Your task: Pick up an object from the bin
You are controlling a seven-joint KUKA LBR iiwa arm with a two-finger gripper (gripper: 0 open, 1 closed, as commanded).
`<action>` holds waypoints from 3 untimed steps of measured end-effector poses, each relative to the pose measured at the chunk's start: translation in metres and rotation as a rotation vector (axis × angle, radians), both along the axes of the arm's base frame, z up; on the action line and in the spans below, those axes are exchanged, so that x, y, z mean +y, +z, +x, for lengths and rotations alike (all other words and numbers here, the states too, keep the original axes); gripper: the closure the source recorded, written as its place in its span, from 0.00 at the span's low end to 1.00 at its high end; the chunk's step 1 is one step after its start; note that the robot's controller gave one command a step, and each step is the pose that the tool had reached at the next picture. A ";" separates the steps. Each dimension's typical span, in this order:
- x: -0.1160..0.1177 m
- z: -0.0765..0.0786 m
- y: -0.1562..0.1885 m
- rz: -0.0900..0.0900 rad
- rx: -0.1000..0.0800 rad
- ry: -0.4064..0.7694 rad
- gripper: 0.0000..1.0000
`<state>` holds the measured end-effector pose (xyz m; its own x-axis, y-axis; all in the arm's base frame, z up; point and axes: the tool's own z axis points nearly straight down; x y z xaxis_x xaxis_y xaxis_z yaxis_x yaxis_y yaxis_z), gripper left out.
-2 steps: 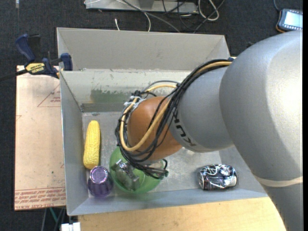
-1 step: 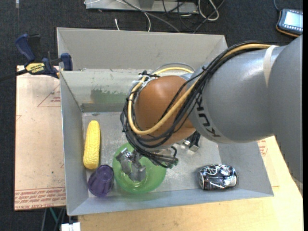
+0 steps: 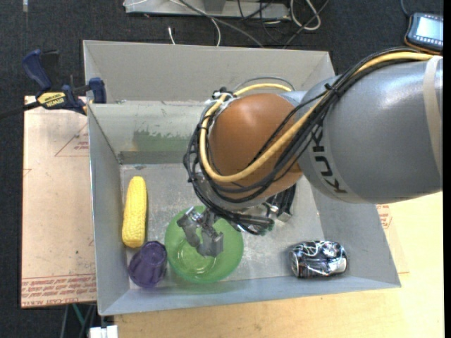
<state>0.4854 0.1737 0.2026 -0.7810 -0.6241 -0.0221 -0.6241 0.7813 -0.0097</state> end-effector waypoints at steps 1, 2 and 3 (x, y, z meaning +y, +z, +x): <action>0.002 0.003 -0.005 0.002 -0.002 0.000 1.00; 0.013 0.034 -0.015 -0.002 -0.006 0.229 1.00; 0.017 0.035 -0.031 0.001 -0.016 0.193 1.00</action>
Offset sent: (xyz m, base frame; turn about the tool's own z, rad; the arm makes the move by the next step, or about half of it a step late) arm 0.0359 0.0137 -0.0165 -0.2343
